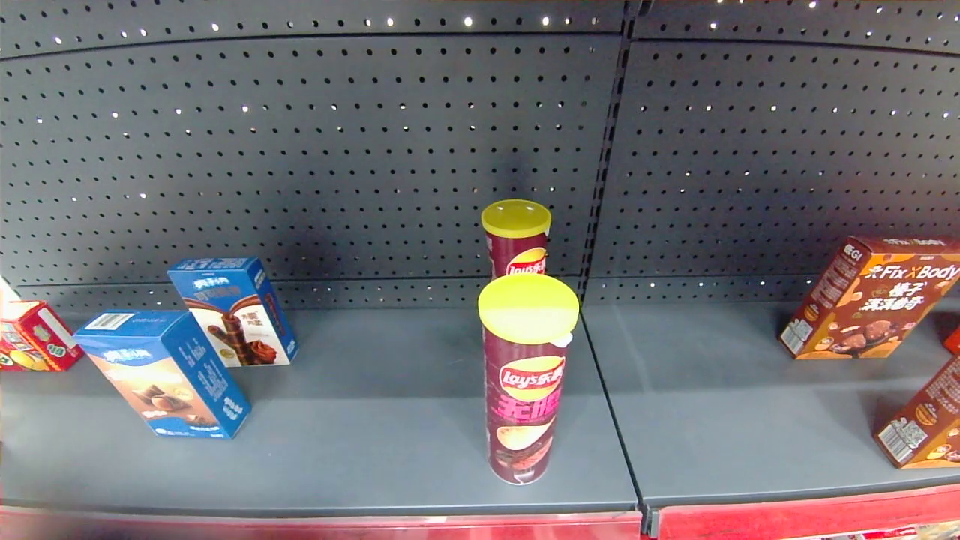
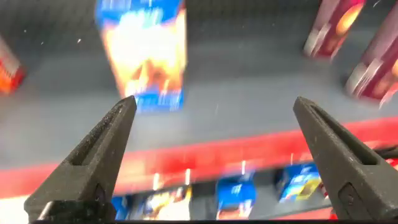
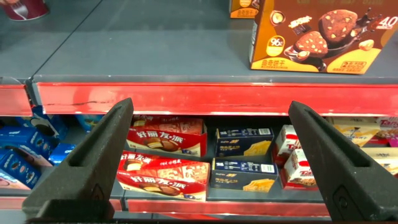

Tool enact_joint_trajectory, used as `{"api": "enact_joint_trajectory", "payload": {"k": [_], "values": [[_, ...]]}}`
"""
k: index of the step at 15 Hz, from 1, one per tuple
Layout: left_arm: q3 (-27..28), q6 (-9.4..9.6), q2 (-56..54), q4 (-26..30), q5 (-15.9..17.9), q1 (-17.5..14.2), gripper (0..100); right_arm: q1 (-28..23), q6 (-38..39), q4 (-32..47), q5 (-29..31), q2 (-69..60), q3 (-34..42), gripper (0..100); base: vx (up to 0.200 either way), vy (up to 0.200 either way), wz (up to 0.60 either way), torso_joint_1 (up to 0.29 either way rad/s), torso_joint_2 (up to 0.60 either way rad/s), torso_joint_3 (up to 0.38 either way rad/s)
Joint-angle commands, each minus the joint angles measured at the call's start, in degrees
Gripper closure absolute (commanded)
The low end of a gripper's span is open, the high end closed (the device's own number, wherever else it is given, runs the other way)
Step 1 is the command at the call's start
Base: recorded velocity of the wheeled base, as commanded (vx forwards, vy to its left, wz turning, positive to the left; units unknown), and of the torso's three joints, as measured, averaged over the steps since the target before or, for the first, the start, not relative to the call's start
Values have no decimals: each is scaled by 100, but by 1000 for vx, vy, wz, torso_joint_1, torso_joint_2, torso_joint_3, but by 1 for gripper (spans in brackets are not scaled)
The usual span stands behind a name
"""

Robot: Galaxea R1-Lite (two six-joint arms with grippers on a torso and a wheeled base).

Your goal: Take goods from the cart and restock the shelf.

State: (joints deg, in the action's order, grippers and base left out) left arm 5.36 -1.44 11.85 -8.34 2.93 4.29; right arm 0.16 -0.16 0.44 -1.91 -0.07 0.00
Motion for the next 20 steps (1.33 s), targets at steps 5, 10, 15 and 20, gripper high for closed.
{"api": "enact_joint_trajectory", "payload": {"k": [5,10,15,20], "values": [[-536,214,-1167,825,-706,-438,0,2,-2,0,-2,7,0,0,0,0,0,0,0,0],[-536,21,-1150,816,-591,-429,0,2,-2,0,-2,7,0,0,0,0,0,0,0,0],[-536,21,-1150,816,-591,-429,0,2,-2,0,-2,7,0,0,0,0,0,0,0,0],[-536,21,-1159,816,-591,-429,0,2,-2,0,-2,7,0,0,0,0,0,0,0,0]]}}
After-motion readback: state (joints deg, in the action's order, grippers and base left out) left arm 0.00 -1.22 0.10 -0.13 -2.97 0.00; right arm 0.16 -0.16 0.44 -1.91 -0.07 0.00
